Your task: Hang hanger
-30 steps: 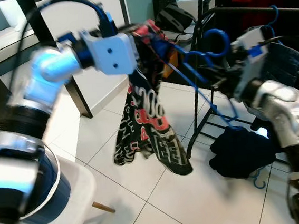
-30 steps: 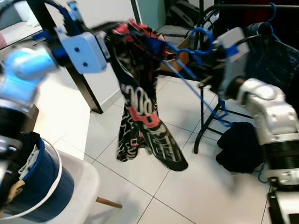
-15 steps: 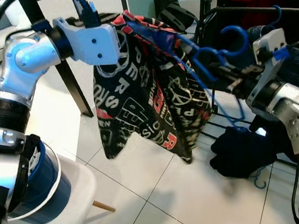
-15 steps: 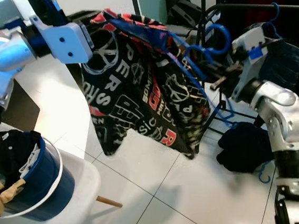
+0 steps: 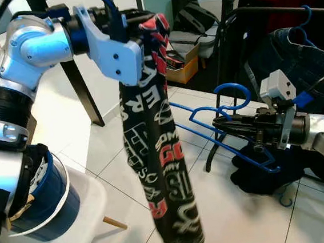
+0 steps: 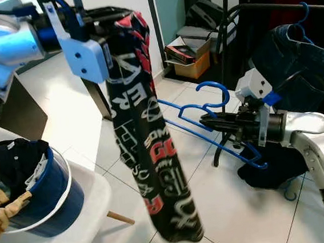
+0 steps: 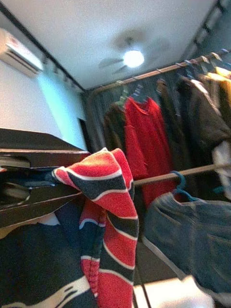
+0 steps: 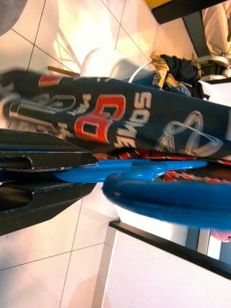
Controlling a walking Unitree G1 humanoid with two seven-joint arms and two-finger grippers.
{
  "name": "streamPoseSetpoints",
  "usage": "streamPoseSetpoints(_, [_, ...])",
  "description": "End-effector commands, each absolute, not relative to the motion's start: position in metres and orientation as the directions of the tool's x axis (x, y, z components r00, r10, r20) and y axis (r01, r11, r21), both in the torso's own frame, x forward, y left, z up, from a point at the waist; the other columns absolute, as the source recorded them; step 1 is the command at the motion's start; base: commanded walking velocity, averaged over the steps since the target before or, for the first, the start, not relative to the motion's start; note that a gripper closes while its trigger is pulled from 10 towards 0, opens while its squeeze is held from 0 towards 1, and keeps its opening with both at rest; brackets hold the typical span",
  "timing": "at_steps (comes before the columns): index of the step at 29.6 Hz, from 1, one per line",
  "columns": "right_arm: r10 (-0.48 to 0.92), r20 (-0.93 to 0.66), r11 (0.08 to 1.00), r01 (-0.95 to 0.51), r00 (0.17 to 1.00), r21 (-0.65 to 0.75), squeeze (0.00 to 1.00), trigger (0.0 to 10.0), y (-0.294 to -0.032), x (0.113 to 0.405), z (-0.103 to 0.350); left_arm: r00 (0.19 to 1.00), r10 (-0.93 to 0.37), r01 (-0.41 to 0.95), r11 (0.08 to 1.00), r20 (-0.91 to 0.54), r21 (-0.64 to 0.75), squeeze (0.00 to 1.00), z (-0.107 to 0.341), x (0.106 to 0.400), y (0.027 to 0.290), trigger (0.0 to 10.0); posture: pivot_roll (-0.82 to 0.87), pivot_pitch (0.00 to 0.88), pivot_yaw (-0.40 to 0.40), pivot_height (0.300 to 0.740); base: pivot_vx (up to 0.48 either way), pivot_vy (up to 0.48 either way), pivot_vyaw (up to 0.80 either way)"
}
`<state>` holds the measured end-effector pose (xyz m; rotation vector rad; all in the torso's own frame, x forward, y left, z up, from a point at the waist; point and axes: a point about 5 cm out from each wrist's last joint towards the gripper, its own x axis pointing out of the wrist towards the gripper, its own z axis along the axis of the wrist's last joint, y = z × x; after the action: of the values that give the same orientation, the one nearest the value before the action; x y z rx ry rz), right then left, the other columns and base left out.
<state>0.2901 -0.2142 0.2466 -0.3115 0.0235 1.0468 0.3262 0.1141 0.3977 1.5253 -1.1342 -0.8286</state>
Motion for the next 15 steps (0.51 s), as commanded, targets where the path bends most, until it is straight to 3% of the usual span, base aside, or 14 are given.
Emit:
streamPoseSetpoints(1, [0.872,-0.139,0.429,-0.870,0.469,-0.242,0.00,10.0,-0.204,0.289,0.248,0.257,-0.966,-0.250,-0.044,0.023,0.967,0.00,0.401,0.319,0.107,10.0,-0.08,0.000,0.112,0.740,0.000,0.000,0.00])
streamPoseSetpoints(5, [0.873,-0.113,0.438,-0.865,0.474,-0.244,0.00,10.0,-0.202,0.290,0.250,0.228,-0.974,-0.235,-0.057,-0.002,0.970,0.00,0.397,0.316,0.104,10.0,-0.08,0.000,0.112,0.740,0.000,0.000,0.00])
streamPoseSetpoints(11, [0.877,-0.013,0.463,-0.853,0.480,-0.240,0.00,10.0,-0.195,0.296,0.260,0.134,-0.971,-0.080,-0.209,-0.198,0.975,0.00,0.369,0.308,0.099,10.0,-0.07,0.000,0.110,0.740,0.000,0.000,0.00])
streamPoseSetpoints(15, [0.880,-0.010,0.458,-0.856,0.474,-0.238,0.00,10.0,-0.194,0.296,0.260,0.125,-0.965,-0.055,-0.237,-0.229,0.970,0.00,0.365,0.307,0.100,10.0,-0.07,0.000,0.108,0.740,0.000,0.000,0.00])
